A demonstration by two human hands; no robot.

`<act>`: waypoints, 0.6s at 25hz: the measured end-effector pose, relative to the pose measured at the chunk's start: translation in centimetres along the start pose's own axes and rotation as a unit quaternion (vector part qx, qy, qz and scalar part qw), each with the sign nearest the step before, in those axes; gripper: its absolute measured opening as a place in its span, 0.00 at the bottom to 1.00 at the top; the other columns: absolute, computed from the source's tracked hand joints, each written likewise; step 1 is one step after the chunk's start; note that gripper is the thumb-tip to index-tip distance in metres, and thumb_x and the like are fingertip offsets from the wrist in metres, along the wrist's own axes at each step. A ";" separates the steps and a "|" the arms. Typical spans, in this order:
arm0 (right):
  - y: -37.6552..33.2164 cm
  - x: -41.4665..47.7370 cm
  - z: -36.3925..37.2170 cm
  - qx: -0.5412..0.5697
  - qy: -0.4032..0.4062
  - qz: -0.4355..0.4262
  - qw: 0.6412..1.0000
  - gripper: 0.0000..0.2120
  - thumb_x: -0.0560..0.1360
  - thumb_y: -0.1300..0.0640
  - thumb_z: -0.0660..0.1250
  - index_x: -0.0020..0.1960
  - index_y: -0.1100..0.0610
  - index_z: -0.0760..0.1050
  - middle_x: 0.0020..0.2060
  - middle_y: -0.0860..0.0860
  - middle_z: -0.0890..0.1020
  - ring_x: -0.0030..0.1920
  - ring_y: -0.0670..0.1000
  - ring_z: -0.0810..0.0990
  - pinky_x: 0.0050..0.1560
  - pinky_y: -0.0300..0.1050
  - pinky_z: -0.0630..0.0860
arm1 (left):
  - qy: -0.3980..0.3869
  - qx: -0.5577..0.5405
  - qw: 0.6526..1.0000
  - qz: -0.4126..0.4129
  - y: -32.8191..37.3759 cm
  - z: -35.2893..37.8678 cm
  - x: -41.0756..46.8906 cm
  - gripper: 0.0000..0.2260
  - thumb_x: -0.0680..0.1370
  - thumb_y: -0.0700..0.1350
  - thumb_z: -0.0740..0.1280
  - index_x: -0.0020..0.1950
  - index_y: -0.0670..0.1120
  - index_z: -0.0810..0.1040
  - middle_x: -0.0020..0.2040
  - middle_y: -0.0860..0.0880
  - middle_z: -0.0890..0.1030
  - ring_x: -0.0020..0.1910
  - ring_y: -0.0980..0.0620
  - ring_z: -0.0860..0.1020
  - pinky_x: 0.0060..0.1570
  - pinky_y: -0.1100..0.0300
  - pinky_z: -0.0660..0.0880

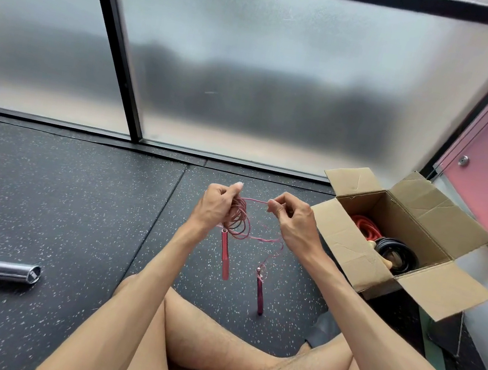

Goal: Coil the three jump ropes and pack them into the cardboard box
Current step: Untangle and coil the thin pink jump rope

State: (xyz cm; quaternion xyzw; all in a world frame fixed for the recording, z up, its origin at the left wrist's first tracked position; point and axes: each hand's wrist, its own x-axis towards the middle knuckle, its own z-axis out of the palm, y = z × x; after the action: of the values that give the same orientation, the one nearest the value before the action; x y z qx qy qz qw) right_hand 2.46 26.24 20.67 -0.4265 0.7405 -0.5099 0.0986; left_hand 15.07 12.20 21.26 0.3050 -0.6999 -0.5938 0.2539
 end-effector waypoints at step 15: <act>0.7 -0.5 2.8 0.159 -0.109 0.154 0.969 0.07 0.82 0.64 0.61 0.47 0.66 0.74 0.29 0.56 0.76 0.27 0.52 0.75 0.43 0.61 0.82 | -0.054 -0.435 0.898 0.037 1.9 0.7 0.4 0.15 0.85 0.41 0.56 0.59 0.31 0.76 0.43 0.41 0.84 0.44 0.45 0.84 0.56 0.54 0.80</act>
State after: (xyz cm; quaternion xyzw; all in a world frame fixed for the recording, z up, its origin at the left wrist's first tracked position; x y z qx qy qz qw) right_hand 4.00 24.81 18.61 -0.3390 0.6919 -0.5500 0.3223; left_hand 14.08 12.59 22.99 0.1054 -0.3948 -0.8451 0.3446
